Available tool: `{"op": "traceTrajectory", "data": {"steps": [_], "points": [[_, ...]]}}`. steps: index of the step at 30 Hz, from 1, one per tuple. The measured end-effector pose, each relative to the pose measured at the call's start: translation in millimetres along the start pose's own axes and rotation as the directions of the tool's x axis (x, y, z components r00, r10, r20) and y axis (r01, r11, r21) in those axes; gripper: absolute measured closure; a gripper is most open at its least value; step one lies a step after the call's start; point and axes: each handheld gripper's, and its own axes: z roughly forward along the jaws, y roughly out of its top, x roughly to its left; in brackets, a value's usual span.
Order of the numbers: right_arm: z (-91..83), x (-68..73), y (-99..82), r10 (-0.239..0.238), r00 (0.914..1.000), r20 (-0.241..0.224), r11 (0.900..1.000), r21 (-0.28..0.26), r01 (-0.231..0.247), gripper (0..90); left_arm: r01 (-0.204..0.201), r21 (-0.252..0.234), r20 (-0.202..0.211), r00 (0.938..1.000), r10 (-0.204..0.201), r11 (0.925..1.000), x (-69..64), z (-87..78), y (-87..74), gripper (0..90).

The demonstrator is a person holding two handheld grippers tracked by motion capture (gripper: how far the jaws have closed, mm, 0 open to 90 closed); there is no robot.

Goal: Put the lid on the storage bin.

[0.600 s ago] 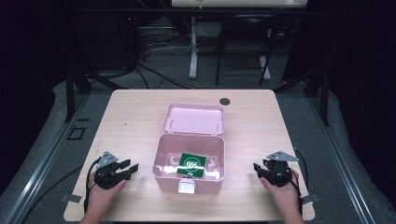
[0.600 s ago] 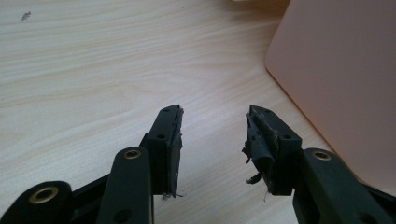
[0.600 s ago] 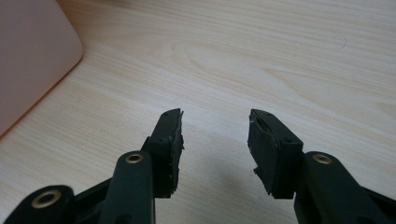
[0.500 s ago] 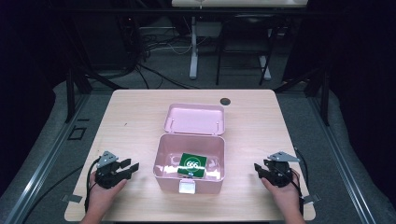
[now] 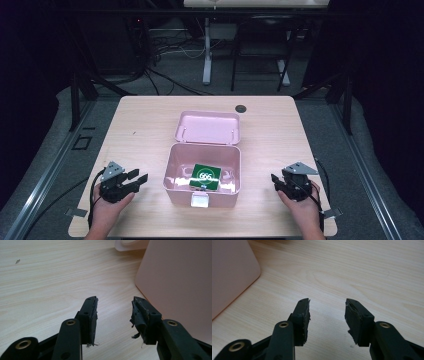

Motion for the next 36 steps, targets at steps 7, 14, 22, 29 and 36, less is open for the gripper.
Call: {"op": "traceTrajectory", "data": {"steps": [7,14,22,29,36], "points": [[-5.9,2.3,7.1,0.049,0.9970,-0.059,0.9987,-0.005,-0.050,51.8,-0.037,0.022,0.050,0.9981,0.036,0.9991,-8.0,-2.6,7.1,60.4],[-7.3,13.8,19.6,0.045,0.9933,-0.106,0.9985,0.035,-0.042,57.9,-0.010,0.024,0.079,0.9968,0.008,0.9997,-15.0,-0.3,23.8,61.2],[-6.9,23.9,36.8,0.028,0.9890,-0.145,0.9994,0.026,-0.025,56.6,0.010,0.001,0.095,0.9954,-0.010,1.0000,-19.9,-1.0,49.7,61.8],[-14.5,24.2,53.9,0.014,0.9825,-0.186,0.9997,0.020,-0.011,57.0,0.011,-0.008,0.135,0.9908,-0.010,0.9999,-25.7,-4.9,58.9,61.0],[-19.1,24.6,71.2,0.014,0.9842,-0.176,0.9999,-0.003,-0.015,56.5,-0.011,-0.028,0.170,0.9853,0.015,0.9995,-37.5,-9.8,70.7,61.2]]}}
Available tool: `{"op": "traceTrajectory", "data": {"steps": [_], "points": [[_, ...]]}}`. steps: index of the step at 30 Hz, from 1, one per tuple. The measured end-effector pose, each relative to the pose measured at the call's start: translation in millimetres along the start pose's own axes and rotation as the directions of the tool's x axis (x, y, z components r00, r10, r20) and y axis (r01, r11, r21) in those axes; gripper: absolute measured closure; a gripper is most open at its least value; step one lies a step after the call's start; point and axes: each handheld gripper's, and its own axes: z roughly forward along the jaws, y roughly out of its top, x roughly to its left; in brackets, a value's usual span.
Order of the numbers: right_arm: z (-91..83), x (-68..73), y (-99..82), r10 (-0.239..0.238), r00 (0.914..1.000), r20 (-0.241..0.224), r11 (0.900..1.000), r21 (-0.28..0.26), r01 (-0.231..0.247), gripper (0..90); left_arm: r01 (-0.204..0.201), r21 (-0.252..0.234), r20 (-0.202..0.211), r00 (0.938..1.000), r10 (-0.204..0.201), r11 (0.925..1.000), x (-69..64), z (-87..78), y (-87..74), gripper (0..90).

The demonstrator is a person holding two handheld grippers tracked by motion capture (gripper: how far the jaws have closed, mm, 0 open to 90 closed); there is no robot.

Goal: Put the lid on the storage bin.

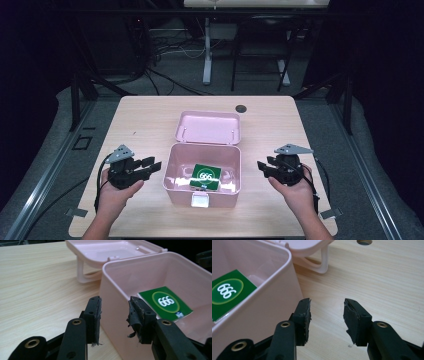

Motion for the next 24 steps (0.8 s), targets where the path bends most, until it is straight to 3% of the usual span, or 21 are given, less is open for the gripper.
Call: {"op": "traceTrajectory", "data": {"steps": [5,8,9,17,24], "points": [[0.4,0.0,12.4,-0.001,1.0000,0.003,1.0000,-0.002,0.001,56.6,-0.019,0.012,0.030,0.9994,0.019,0.9998,-7.2,1.8,3.8,61.6],[4.0,-0.1,19.4,-0.007,0.9999,0.010,1.0000,-0.002,0.007,56.8,-0.034,0.032,0.021,0.9992,0.033,0.9989,-9.2,5.4,2.6,63.0],[5.0,-0.2,21.1,-0.006,0.9999,0.010,1.0000,0.000,0.006,56.8,-0.019,0.023,0.036,0.9992,0.019,0.9996,-9.7,6.9,1.2,63.7],[17.3,-2.5,37.7,0.032,0.9995,-0.003,0.9995,-0.002,-0.032,57.5,-0.047,0.067,0.072,0.9965,0.042,0.9966,-17.2,13.6,-3.2,65.2],[30.3,-2.7,55.5,0.061,0.9981,-0.007,0.9981,0.008,-0.061,59.3,-0.063,0.068,0.050,0.9970,0.059,0.9957,-22.6,15.0,-4.3,67.2]]}}
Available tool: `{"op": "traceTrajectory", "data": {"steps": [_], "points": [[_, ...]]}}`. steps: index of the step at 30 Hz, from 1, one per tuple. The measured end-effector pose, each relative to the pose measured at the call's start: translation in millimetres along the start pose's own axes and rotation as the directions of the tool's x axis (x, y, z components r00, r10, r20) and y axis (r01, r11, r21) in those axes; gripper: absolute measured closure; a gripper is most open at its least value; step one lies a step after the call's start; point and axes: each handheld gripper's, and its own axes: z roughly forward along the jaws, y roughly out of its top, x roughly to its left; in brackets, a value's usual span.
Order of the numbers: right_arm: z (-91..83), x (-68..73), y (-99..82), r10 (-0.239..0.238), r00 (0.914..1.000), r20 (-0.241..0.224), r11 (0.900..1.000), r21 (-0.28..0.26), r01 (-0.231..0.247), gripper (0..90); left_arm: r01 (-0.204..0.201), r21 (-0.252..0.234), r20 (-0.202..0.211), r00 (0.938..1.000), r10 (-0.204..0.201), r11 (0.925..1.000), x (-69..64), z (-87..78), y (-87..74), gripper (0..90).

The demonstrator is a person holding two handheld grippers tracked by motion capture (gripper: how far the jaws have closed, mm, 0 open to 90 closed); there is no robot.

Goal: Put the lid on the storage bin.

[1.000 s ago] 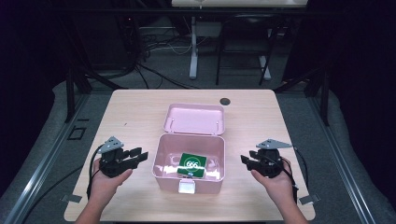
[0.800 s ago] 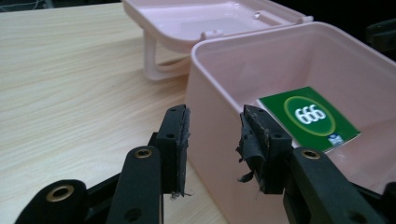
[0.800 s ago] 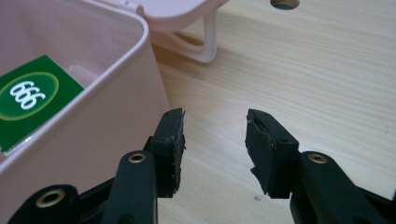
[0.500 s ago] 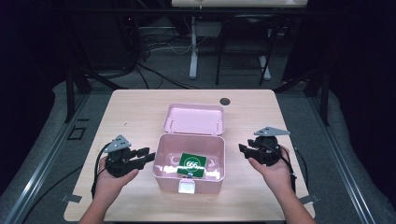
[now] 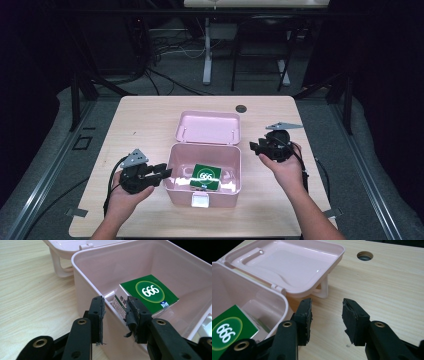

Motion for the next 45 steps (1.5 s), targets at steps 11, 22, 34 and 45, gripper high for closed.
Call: {"op": "traceTrajectory", "data": {"steps": [11,22,34,45], "points": [[26.9,0.4,28.7,0.039,0.9992,0.013,0.9990,0.023,-0.039,61.8,0.008,0.000,0.002,1.0000,-0.008,1.0000,-3.9,-5.3,-2.7,70.1],[62.5,-0.7,49.5,0.099,0.9951,0.003,0.9914,0.085,-0.099,65.8,0.015,0.002,0.027,0.9995,-0.015,0.9999,-10.6,-8.6,-6.3,69.4],[90.5,-5.4,56.1,0.148,0.9878,0.048,0.9785,0.138,-0.153,67.3,0.014,0.003,0.024,0.9996,-0.014,0.9999,-12.3,-9.6,-7.4,69.4],[108.2,-7.8,62.6,0.188,0.9776,0.095,0.9701,0.138,-0.200,70.9,0.012,-0.006,0.038,0.9992,-0.012,0.9999,-14.2,-8.5,-8.2,68.6]]}}
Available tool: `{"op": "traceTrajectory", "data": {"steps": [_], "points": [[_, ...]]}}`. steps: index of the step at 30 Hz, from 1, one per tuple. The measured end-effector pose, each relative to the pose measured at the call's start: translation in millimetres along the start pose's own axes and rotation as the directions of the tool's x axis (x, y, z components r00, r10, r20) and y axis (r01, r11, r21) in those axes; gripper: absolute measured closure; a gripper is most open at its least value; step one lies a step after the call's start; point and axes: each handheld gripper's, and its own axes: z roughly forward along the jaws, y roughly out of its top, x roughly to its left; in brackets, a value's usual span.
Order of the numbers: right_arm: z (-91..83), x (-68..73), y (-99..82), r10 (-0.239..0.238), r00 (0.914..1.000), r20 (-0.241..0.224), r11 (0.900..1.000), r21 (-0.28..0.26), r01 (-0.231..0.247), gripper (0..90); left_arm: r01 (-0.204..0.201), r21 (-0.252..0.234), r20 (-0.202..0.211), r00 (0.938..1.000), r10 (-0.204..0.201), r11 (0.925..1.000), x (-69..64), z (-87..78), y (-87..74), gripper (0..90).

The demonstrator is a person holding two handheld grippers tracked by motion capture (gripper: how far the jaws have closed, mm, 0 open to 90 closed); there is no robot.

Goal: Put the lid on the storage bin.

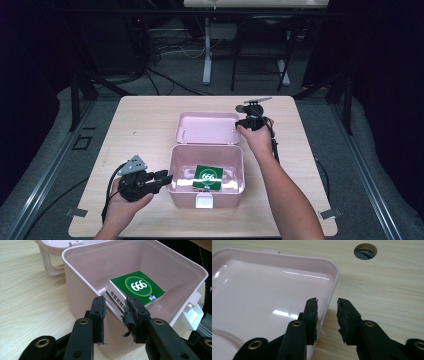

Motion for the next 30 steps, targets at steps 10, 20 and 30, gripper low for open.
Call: {"op": "traceTrajectory", "data": {"steps": [10,20,30], "points": [[9.3,3.3,4.4,0.014,0.9995,0.027,0.9996,0.023,-0.015,77.9,-0.011,-0.001,0.001,0.9999,0.011,0.9999,0.2,-0.3,-0.6,68.3],[9.2,0.7,5.6,0.067,0.9978,0.004,0.9972,0.034,-0.067,80.2,-0.011,-0.005,-0.001,0.9999,0.011,0.9999,-0.1,0.2,-0.6,68.4],[3.2,4.7,6.5,0.072,0.9973,0.016,0.9973,0.008,-0.072,82.3,-0.005,-0.011,0.005,1.0000,0.005,0.9999,0.4,0.4,-1.3,68.5]]}}
